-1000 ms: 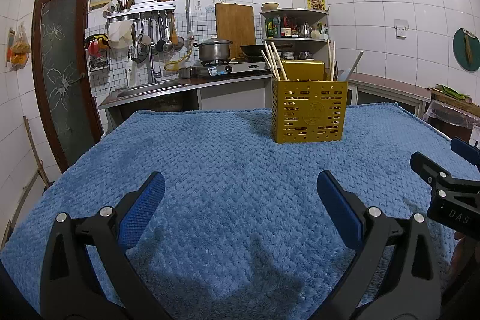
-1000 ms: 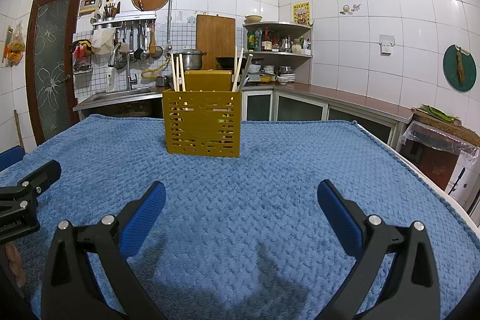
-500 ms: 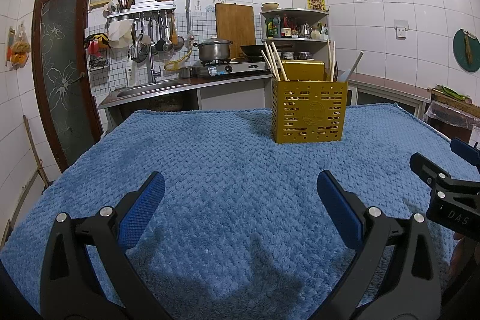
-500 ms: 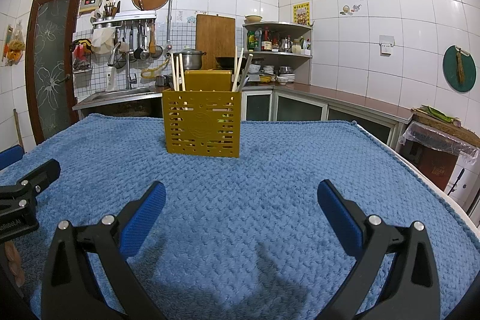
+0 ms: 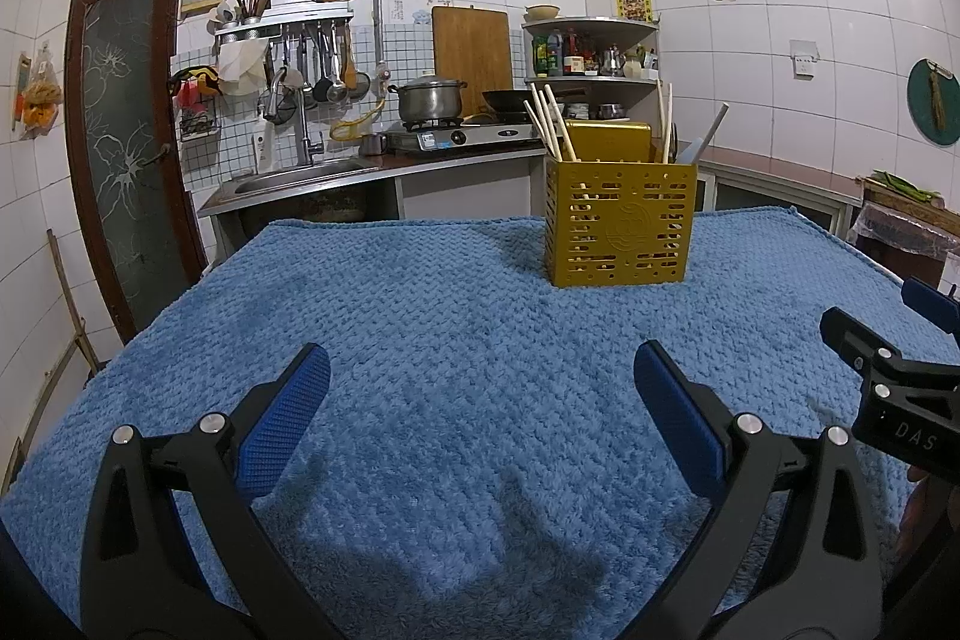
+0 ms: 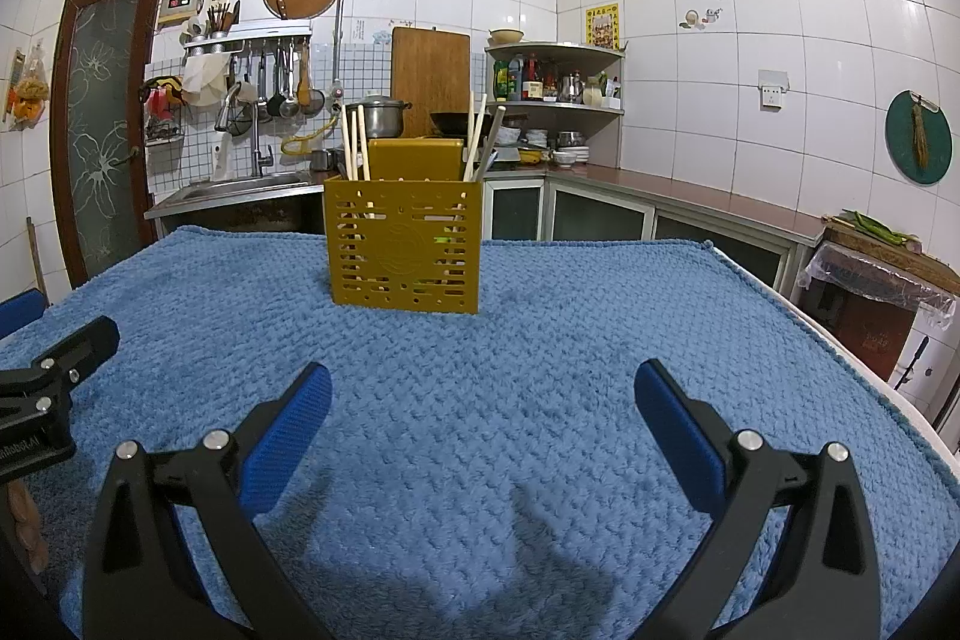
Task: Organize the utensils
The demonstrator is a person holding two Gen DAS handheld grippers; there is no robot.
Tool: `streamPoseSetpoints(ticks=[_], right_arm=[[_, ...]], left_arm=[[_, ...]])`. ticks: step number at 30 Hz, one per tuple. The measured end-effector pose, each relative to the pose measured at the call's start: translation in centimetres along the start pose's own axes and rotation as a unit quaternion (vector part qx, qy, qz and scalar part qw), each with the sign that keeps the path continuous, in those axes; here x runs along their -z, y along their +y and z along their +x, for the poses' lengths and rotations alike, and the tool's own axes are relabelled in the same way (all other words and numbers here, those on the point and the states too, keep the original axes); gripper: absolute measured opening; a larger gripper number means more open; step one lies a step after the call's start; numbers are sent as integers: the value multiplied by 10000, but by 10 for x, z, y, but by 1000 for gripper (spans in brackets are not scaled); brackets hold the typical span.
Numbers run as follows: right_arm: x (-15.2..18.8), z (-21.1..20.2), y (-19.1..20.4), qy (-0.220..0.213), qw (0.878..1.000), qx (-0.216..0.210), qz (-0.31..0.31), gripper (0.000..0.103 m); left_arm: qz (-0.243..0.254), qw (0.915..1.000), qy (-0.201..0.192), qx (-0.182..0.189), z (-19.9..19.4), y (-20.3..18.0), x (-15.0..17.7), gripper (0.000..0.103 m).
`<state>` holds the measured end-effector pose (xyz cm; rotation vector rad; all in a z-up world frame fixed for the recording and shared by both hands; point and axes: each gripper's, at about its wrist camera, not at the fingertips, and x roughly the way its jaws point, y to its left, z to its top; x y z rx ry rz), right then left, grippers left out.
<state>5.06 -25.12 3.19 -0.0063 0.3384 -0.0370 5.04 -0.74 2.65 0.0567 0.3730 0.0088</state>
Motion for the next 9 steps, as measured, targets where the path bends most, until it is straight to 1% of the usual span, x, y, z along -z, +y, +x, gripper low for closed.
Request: streamPoseSetpoints(ticks=[9], right_arm=[[0, 0, 0, 3, 10000, 0, -2, 99]], left_arm=[[-6, 10000, -5, 27, -1, -2, 0, 98]])
